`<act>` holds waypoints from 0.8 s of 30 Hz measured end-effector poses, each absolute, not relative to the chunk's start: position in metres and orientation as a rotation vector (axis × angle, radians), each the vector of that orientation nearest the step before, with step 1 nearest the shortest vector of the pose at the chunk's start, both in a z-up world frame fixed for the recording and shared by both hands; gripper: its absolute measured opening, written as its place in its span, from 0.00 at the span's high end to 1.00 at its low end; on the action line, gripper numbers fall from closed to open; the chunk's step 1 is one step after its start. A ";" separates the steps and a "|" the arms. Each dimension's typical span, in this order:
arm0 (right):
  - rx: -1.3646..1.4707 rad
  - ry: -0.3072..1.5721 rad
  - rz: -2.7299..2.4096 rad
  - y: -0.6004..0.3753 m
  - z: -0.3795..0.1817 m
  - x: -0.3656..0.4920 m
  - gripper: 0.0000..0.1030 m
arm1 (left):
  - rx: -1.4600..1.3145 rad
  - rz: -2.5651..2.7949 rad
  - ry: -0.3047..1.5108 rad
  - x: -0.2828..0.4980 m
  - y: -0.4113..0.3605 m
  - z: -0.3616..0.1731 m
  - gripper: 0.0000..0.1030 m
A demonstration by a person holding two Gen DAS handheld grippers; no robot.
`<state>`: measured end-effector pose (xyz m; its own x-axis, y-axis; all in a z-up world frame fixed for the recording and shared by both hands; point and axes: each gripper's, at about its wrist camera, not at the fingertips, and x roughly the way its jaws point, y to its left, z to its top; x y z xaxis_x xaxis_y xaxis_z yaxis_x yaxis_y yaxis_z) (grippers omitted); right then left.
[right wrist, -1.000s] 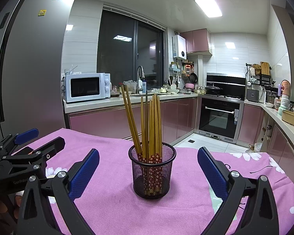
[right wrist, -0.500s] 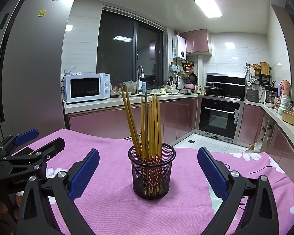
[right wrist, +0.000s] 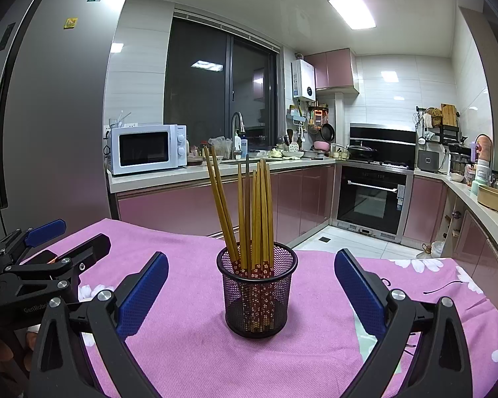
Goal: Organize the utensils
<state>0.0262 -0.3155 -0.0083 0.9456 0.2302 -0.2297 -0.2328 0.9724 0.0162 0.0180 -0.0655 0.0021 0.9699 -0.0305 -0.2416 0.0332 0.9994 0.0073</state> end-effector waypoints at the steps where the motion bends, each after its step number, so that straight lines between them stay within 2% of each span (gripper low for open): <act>1: -0.012 0.232 0.235 -0.315 -0.008 0.026 0.06 | 0.011 -0.033 0.244 0.018 -0.065 0.002 0.05; 24: -0.011 0.232 0.231 -0.312 -0.008 0.027 0.06 | 0.012 -0.036 0.248 0.020 -0.065 0.000 0.05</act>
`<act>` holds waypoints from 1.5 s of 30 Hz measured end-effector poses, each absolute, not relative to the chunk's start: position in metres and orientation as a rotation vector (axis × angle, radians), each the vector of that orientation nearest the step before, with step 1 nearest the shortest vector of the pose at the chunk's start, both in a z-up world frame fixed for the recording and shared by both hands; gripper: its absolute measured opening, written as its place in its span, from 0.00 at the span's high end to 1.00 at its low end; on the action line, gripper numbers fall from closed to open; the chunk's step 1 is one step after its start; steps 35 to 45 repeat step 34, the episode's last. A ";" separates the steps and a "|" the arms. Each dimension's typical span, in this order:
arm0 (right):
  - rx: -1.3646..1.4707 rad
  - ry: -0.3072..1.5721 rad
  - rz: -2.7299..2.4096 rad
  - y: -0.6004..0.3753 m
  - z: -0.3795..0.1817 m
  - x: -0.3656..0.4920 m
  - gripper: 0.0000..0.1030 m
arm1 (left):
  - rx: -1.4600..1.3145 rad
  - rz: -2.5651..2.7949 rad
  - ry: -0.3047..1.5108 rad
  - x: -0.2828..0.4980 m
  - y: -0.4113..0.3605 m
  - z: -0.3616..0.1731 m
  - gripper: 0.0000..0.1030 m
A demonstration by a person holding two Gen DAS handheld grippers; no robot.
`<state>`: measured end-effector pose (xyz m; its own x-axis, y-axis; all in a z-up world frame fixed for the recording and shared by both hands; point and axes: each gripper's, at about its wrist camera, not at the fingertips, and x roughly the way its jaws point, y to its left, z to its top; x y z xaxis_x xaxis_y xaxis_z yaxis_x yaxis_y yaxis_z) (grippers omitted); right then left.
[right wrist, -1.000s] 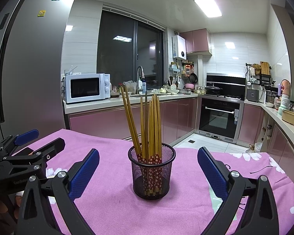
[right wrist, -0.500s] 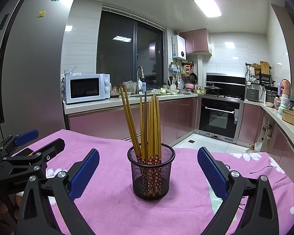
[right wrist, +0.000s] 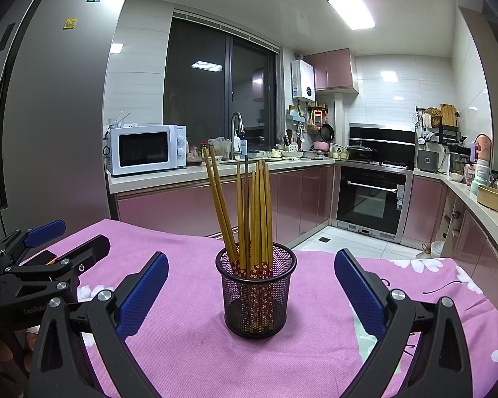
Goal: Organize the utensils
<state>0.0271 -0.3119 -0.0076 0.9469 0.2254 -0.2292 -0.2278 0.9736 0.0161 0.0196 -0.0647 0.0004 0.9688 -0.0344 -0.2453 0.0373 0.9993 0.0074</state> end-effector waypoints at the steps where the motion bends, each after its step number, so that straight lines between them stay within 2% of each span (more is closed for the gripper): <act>1: -0.011 0.232 0.231 -0.312 -0.007 0.027 0.06 | 0.012 -0.035 0.247 0.020 -0.065 0.001 0.05; 24: -0.001 0.248 0.227 -0.308 -0.013 0.031 0.06 | 0.040 -0.014 0.239 0.019 -0.065 0.000 0.05; 34: -0.005 0.311 0.210 -0.314 -0.021 0.037 0.06 | 0.000 -0.027 0.384 0.041 -0.060 -0.015 0.05; 45: -0.005 0.311 0.210 -0.314 -0.021 0.037 0.06 | 0.000 -0.027 0.384 0.041 -0.060 -0.015 0.05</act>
